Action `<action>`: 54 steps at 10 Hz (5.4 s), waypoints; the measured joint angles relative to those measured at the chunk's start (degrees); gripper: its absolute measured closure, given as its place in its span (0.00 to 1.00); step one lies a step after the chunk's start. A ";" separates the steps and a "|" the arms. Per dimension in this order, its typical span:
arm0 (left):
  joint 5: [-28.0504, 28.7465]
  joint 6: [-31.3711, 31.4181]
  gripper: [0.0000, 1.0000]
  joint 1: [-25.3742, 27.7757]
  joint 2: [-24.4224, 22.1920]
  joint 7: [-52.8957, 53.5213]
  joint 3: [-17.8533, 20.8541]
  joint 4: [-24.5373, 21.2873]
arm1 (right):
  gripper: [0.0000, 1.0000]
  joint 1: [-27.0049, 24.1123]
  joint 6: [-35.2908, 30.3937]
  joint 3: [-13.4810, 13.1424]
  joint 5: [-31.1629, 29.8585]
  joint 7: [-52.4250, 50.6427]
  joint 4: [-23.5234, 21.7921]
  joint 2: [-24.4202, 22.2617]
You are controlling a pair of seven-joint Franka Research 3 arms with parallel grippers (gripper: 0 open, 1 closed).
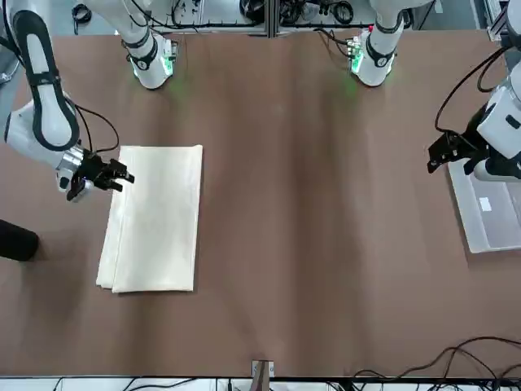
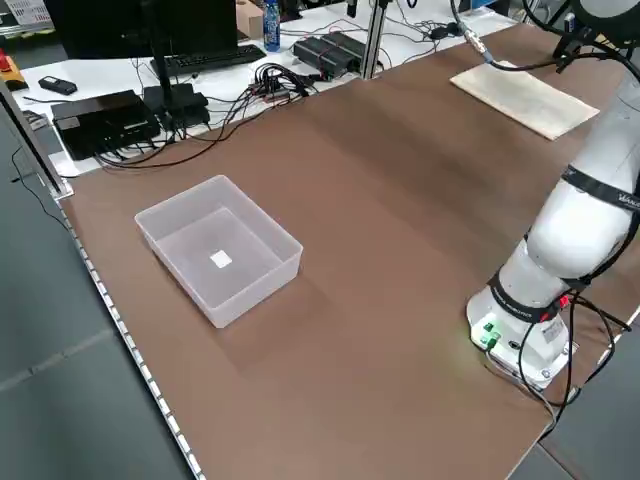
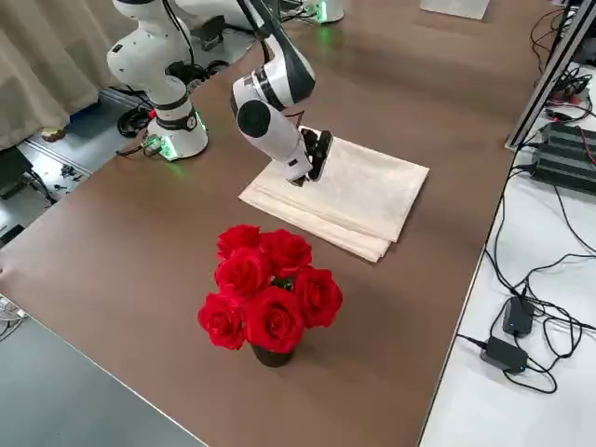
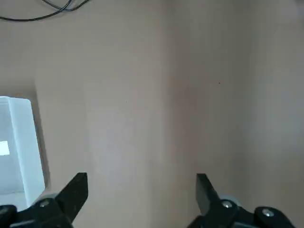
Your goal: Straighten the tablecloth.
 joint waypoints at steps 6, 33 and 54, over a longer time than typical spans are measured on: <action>0.00 0.00 0.00 -1.45 -0.01 0.00 1.22 0.01 | 0.00 1.39 5.72 0.23 -0.03 -0.05 2.24 4.98; 0.00 -2.99 0.00 -8.40 -4.04 8.24 14.56 -3.34 | 0.83 -1.10 -0.45 -0.02 -0.03 -2.72 13.96 19.10; 0.01 -2.45 0.00 -8.43 -3.16 8.24 14.53 -3.43 | 0.89 48.12 10.10 4.01 6.66 42.49 31.73 14.70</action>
